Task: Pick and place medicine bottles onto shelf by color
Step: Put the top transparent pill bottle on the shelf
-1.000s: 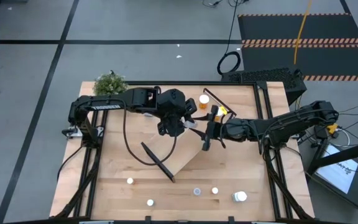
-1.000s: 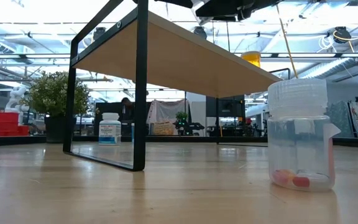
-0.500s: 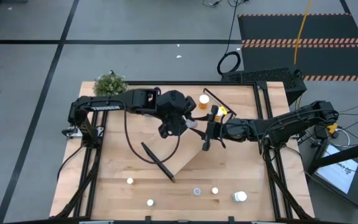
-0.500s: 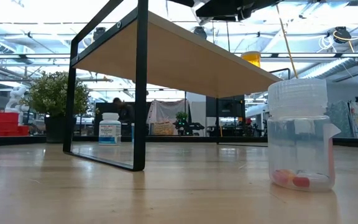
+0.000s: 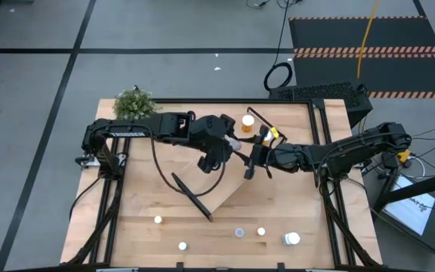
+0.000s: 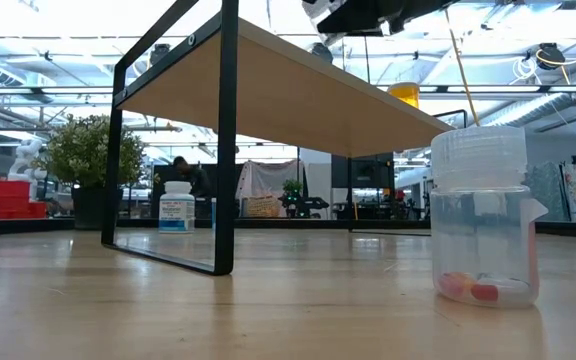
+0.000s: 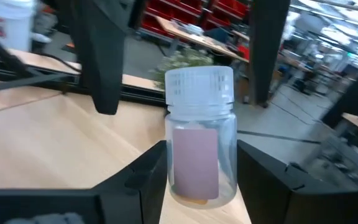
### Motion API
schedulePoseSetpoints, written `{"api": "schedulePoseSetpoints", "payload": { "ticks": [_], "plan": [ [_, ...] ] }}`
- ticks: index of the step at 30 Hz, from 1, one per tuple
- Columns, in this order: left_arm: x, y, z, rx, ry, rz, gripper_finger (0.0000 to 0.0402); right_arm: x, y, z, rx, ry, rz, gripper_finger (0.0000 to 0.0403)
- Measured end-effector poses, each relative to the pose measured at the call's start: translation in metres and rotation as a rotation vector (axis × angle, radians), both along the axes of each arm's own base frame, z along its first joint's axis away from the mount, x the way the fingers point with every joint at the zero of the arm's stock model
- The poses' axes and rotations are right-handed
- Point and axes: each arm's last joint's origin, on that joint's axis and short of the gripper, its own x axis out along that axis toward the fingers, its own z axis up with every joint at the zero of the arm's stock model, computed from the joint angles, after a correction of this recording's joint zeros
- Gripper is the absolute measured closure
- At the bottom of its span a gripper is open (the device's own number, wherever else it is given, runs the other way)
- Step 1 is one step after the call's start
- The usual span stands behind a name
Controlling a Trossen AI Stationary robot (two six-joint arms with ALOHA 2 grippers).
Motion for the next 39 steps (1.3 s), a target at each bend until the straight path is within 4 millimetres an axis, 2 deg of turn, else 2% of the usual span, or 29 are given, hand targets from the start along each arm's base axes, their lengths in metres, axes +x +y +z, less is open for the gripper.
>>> {"api": "schedulePoseSetpoints", "payload": {
  "ticks": [3, 7, 15, 39],
  "plan": [
    [0.0, 0.001, 0.001, -0.033, -0.02, 0.11, 0.0084, -0.001, -0.001, 0.0, 0.005, -0.007, -0.044, 0.0234],
    [-0.001, 0.004, 0.0, -0.097, -0.025, 0.196, 0.011, -0.001, -0.002, 0.001, 0.013, -0.019, -0.077, 0.0234],
    [0.0, 0.013, 0.0, -0.132, -0.036, 0.253, 0.0166, 0.0, -0.002, 0.003, 0.044, -0.06, -0.081, 0.0234],
    [0.001, 0.018, 0.001, -0.147, -0.052, 0.229, 0.017, -0.001, -0.002, 0.003, 0.075, -0.08, -0.113, 0.0234]
  ]
}}
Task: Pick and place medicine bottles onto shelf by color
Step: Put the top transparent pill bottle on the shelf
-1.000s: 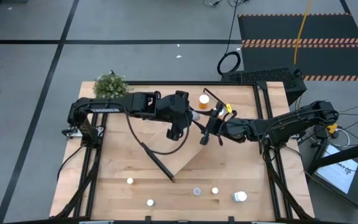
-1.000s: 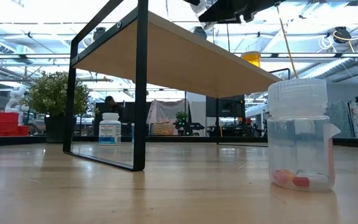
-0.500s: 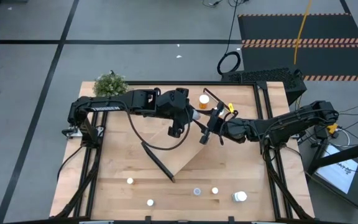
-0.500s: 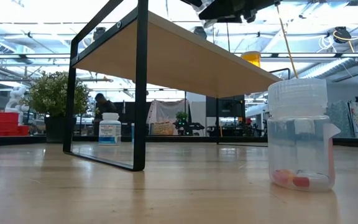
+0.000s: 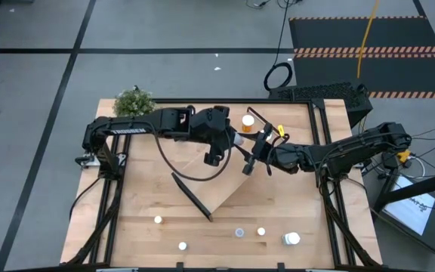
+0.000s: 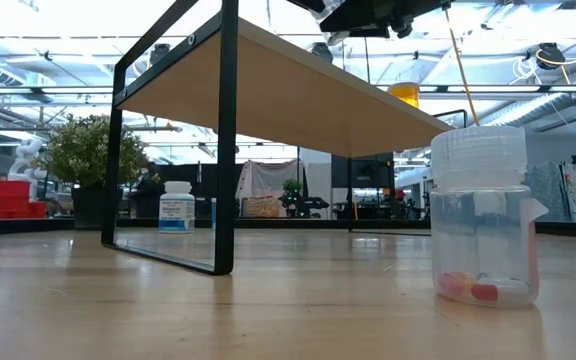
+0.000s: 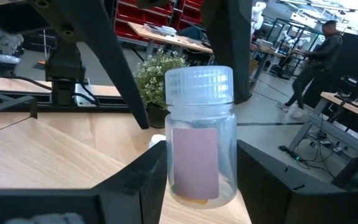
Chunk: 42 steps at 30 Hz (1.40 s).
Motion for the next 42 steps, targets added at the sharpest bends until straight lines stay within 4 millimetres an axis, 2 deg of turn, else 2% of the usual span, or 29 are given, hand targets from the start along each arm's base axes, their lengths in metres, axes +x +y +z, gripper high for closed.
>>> {"api": "schedulePoseSetpoints", "payload": {
  "ticks": [14, 24, 32, 37, 42],
  "plan": [
    [0.0, 0.0, 0.0, -0.038, -0.008, 0.02, 0.0171, 0.0, 0.0, 0.0, -0.009, 0.006, 0.003, 0.0234],
    [0.0, 0.0, 0.0, -0.04, -0.008, 0.018, 0.0244, 0.0, 0.0, -0.001, -0.016, 0.015, 0.009, 0.0234],
    [0.0, 0.0, 0.0, -0.039, -0.008, 0.019, 0.0234, 0.0, 0.0, 0.0, -0.022, 0.016, 0.012, 0.0232],
    [-0.001, 0.0, -0.001, -0.017, 0.007, 0.003, 0.0241, 0.0, 0.005, 0.0, -0.022, 0.015, 0.027, 0.0214],
    [-0.002, 0.0, -0.002, 0.0, 0.027, -0.027, 0.0246, -0.005, 0.013, 0.003, -0.02, 0.013, 0.057, 0.0176]
  ]
}}
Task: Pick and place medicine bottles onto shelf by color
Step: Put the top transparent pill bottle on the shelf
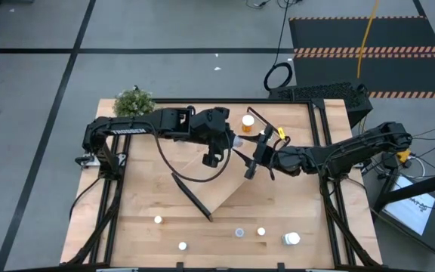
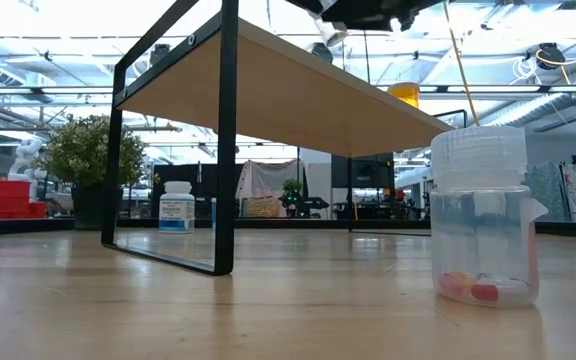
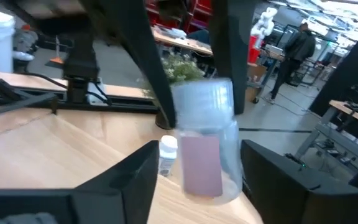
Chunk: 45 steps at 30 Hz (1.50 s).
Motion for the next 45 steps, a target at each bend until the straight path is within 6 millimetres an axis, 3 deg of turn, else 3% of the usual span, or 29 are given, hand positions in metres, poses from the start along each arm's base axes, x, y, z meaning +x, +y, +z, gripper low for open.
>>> {"api": "schedulePoseSetpoints", "payload": {
  "ticks": [9, 16, 23, 36, 45],
  "plan": [
    [-0.002, 0.001, -0.003, 0.043, 0.048, -0.075, 0.0239, -0.028, 0.004, 0.014, 0.057, 0.025, 0.033, 0.012],
    [-0.005, 0.019, -0.005, 0.024, 0.076, -0.126, 0.0239, -0.063, 0.004, 0.03, 0.098, 0.038, 0.061, 0.0122],
    [-0.008, 0.047, -0.004, 0.017, 0.073, -0.127, 0.0238, -0.084, -0.001, 0.037, 0.087, 0.059, 0.067, 0.0128],
    [-0.007, 0.067, -0.009, 0.053, 0.083, -0.186, 0.0238, -0.093, -0.006, 0.038, 0.043, 0.081, -0.011, 0.0128],
    [0.008, 0.09, -0.047, 0.004, 0.219, -0.165, 0.0238, -0.093, -0.006, 0.038, 0.041, 0.086, -0.012, 0.0129]
  ]
}}
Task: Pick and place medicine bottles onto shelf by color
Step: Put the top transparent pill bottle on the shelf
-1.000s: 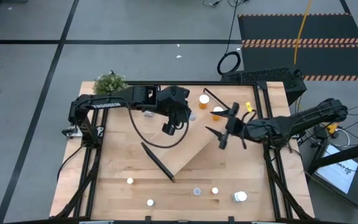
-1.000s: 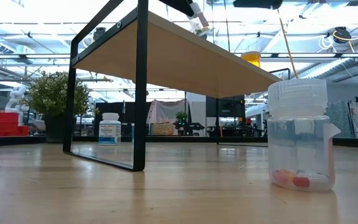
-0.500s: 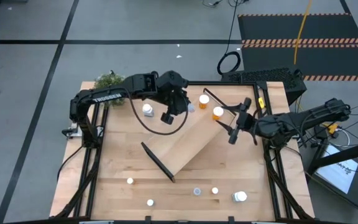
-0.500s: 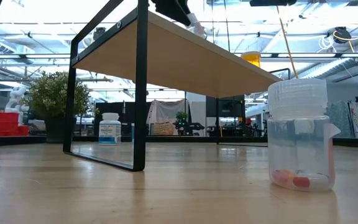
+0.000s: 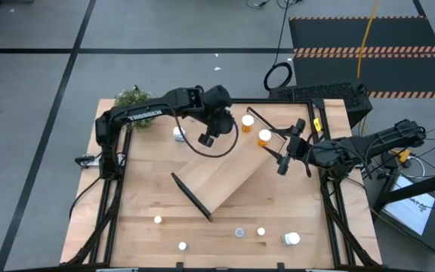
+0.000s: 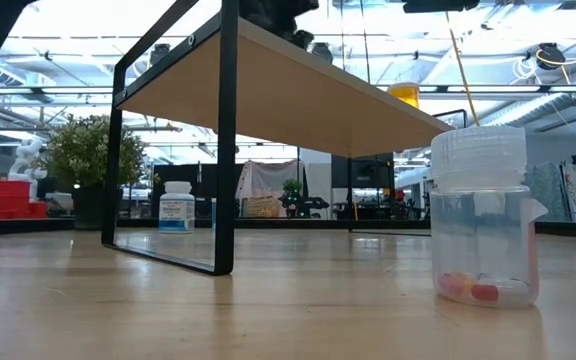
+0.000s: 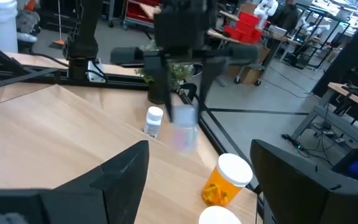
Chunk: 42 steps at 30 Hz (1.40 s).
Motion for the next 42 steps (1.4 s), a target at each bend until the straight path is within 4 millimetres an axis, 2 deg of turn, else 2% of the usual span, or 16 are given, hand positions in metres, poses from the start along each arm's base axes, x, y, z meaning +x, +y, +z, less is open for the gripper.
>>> {"api": "schedulePoseSetpoints", "payload": {
  "ticks": [5, 13, 32, 42],
  "plan": [
    [0.009, 0.002, -0.016, -0.013, 0.041, -0.002, 0.0238, 0.0, 0.0, 0.0, 0.0, -0.001, 0.0, 0.0129],
    [0.017, 0.002, -0.028, -0.023, 0.059, -0.02, 0.0238, 0.0, 0.0, 0.0, -0.001, 0.001, 0.001, 0.0129],
    [0.017, 0.003, -0.028, -0.031, 0.061, -0.014, 0.0237, 0.0, 0.0, 0.0, -0.002, 0.002, 0.003, 0.0129],
    [0.02, 0.001, -0.029, -0.046, 0.044, -0.019, 0.0186, 0.0, 0.0, 0.0, -0.002, 0.002, 0.003, 0.0129]
  ]
}}
